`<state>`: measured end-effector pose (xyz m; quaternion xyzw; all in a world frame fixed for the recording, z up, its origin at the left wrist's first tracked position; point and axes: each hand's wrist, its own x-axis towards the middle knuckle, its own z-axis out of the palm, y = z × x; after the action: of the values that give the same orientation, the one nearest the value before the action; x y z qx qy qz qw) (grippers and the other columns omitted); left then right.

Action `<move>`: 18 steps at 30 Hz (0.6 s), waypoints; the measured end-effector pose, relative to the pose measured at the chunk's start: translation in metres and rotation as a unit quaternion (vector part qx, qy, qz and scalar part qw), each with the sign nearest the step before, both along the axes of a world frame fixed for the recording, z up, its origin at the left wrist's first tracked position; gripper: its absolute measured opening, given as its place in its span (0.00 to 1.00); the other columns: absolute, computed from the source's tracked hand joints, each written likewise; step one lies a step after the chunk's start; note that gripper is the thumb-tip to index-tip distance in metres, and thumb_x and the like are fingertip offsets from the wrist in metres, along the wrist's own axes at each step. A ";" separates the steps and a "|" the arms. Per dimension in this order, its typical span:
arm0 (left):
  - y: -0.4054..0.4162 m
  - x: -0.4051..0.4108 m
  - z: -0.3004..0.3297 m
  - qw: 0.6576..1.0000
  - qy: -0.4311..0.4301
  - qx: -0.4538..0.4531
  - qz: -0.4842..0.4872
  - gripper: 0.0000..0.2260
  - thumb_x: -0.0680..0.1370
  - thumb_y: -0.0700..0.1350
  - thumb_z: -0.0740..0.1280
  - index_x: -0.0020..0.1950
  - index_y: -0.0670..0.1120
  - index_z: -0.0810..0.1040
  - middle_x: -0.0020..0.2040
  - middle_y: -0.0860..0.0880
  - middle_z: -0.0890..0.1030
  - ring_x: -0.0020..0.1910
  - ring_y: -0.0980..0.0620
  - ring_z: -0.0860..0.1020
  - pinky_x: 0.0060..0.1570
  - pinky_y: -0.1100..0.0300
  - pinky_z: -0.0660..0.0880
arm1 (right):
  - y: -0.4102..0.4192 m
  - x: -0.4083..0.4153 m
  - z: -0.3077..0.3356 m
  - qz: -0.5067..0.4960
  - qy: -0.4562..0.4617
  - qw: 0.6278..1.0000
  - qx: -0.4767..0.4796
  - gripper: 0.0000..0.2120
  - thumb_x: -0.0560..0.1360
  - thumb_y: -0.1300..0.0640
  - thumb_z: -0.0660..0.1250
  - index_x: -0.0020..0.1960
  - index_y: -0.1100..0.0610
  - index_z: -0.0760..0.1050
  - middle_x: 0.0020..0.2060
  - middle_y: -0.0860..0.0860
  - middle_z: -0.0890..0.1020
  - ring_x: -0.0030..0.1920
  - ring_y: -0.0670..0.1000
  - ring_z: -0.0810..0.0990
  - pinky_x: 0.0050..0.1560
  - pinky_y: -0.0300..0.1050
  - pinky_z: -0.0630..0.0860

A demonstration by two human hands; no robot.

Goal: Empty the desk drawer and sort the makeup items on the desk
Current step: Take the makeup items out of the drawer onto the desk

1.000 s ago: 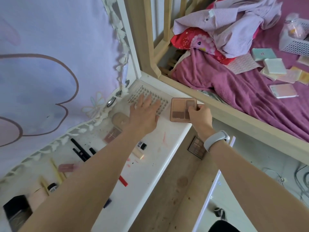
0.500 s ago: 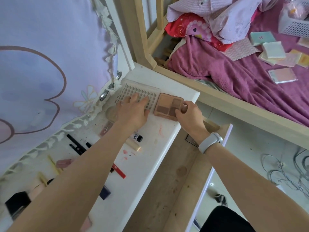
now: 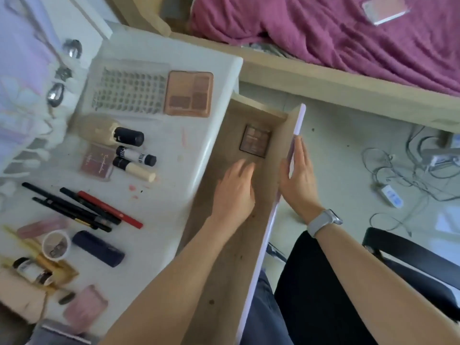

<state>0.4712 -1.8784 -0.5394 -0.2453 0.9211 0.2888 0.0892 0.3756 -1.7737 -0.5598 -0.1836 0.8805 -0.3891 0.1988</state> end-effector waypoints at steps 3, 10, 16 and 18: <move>-0.006 -0.012 -0.020 0.995 -0.092 -0.024 -0.033 0.29 0.76 0.35 0.61 0.75 0.45 0.55 0.76 0.47 0.52 0.73 0.44 0.56 0.66 0.44 0.63 | 0.009 0.010 -0.012 -0.003 -0.075 0.995 -0.064 0.25 0.81 0.55 0.51 0.76 0.51 0.47 0.74 0.46 0.58 0.71 0.46 0.63 0.69 0.44 0.63; -0.010 -0.056 -0.075 0.965 -0.203 -0.104 -0.126 0.28 0.81 0.46 0.54 0.76 0.47 0.43 0.77 0.50 0.40 0.75 0.50 0.38 0.70 0.39 0.48 | 0.021 0.026 -0.043 0.012 -0.112 0.982 -0.152 0.27 0.79 0.47 0.47 0.76 0.48 0.43 0.68 0.45 0.67 0.45 0.37 0.67 0.51 0.40 0.69; 0.011 -0.011 -0.085 0.975 -0.148 -0.138 -0.092 0.23 0.81 0.48 0.55 0.75 0.47 0.54 0.77 0.48 0.50 0.75 0.49 0.46 0.70 0.44 0.55 | 0.028 0.033 -0.046 -0.008 -0.052 0.984 -0.170 0.25 0.80 0.53 0.52 0.75 0.57 0.52 0.74 0.51 0.59 0.72 0.51 0.63 0.67 0.40 0.64; 0.020 0.008 -0.077 0.980 -0.126 -0.136 -0.078 0.20 0.80 0.46 0.58 0.72 0.46 0.62 0.75 0.46 0.58 0.74 0.46 0.53 0.68 0.46 0.58 | 0.032 0.037 -0.045 -0.006 0.040 0.988 -0.150 0.24 0.79 0.55 0.54 0.73 0.62 0.59 0.72 0.57 0.63 0.72 0.53 0.62 0.68 0.45 0.66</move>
<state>0.4794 -1.8581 -0.6164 -0.2174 0.9493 0.1198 0.1929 0.4130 -1.7422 -0.6048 -0.2209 0.8206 -0.5105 0.1315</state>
